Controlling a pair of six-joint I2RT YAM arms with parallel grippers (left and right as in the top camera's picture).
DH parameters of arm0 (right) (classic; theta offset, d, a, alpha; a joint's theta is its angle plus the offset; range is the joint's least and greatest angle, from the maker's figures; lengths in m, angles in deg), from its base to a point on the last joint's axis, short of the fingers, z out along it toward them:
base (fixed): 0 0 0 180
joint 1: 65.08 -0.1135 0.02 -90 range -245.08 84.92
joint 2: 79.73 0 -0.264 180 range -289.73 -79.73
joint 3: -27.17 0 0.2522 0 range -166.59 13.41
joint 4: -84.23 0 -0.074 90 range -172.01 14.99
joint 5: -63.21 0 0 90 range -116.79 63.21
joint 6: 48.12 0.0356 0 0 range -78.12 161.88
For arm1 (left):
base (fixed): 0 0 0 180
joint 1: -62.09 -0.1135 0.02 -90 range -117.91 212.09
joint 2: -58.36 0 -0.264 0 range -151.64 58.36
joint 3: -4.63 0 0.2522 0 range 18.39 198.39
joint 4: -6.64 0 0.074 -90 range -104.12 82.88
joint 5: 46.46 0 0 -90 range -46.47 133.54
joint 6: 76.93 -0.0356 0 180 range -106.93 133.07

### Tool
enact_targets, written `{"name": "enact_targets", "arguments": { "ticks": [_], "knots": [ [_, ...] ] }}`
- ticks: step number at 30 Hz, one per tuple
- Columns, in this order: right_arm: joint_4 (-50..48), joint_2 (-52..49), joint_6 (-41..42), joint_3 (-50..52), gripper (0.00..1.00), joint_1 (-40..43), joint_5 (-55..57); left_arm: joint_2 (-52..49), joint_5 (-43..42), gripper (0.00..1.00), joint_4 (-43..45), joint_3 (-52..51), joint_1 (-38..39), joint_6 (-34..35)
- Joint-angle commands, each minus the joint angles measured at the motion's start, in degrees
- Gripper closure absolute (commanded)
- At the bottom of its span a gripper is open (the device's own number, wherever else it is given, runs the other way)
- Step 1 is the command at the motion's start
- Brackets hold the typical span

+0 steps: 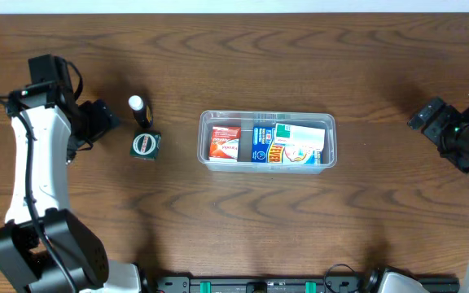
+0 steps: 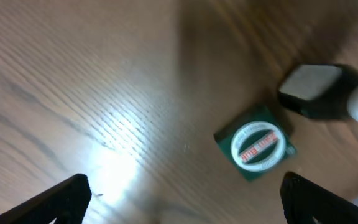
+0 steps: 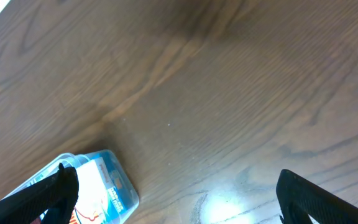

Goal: Pack container

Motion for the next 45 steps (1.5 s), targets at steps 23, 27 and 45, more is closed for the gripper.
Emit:
{"name": "enact_targets", "arguments": {
  "ticks": [23,27,45],
  "knots": [
    [0.04,0.0,0.61,-0.24,0.01,0.17,-0.22,-5.4,-9.38,0.02,15.37,-16.2,0.83,15.19],
    [0.07,0.0,0.61,-0.24,0.01,0.17,-0.22,-5.4,-9.31,0.02,17.29,-18.1,1.14,15.08],
    [0.04,0.0,0.61,-0.24,0.01,0.17,-0.22,-5.42,0.35,0.02,11.15,-18.56,1.14,11.45]
  ]
}}
